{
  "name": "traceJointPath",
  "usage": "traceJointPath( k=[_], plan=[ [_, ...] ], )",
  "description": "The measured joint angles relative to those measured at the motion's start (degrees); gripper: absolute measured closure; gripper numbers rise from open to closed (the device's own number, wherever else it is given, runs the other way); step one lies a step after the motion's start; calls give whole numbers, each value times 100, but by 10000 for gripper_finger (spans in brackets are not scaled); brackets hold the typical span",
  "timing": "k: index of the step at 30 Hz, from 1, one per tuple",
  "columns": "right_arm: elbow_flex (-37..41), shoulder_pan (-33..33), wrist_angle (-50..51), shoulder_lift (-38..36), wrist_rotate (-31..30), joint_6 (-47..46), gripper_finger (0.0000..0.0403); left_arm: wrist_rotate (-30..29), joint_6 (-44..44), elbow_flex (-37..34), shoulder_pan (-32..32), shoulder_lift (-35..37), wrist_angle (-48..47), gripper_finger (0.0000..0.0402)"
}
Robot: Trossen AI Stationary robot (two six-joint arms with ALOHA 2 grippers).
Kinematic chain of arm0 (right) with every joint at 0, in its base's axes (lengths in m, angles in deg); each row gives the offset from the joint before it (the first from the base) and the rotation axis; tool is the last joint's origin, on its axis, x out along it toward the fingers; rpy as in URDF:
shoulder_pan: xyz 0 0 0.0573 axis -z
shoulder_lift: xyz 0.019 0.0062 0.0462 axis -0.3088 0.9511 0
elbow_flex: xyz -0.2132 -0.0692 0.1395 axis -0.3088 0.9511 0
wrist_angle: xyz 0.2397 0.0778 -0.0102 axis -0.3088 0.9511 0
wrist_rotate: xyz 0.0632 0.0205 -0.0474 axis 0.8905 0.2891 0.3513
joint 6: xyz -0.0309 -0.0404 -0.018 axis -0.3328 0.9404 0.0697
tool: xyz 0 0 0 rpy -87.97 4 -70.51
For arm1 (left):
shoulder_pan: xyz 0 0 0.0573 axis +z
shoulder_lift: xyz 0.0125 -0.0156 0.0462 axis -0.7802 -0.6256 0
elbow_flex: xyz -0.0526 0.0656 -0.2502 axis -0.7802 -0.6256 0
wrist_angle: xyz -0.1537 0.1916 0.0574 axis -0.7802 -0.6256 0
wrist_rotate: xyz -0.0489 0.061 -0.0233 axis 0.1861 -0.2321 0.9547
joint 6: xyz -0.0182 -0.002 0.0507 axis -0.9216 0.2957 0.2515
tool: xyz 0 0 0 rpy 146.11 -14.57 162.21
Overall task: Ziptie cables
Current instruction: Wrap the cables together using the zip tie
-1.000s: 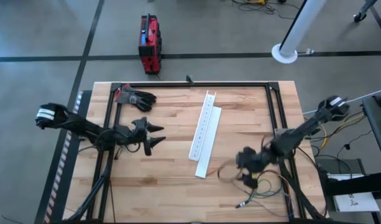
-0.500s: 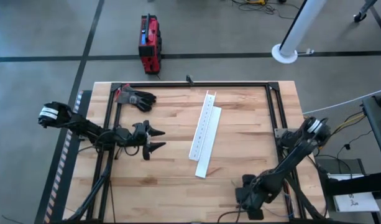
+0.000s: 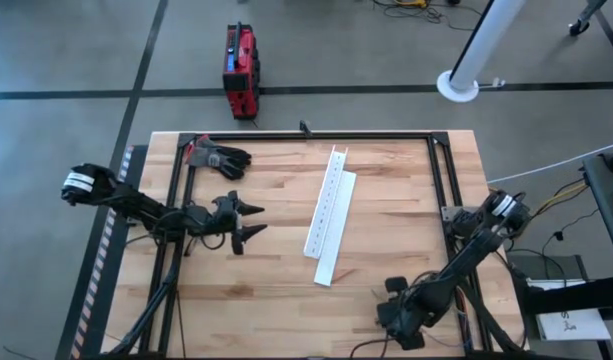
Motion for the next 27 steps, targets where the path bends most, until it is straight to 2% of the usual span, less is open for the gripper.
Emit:
traceJointPath(
  k=[1, 3, 6, 10, 14, 20, 27],
  plan=[
    [-43, 35, 90, -20, -40, 52, 379, -2, -3, 0, 0, -38, 0, 154],
    [-137, 113, 484, -105, -315, 94, 390, -6, -61, 0, 0, -128, 15, 154],
    [-445, 213, 1393, -324, -1279, 113, 392, -87, -141, 0, -1, -330, 39, 154],
    [-946, 188, 2561, -781, -2709, 165, 397, -514, -153, 108, 2, -656, 62, 154],
    [-1003, 253, 2412, -1244, -3862, 519, 399, -547, -62, 487, 3, -1205, 23, 154],
    [-743, 504, 2195, -1636, -4063, 724, 401, -286, 177, 1580, 25, -2478, -552, 154],
    [-930, 467, 2118, -1741, -4033, 982, 402, -393, 167, 2979, 222, -3744, -2027, 154]
  ],
)
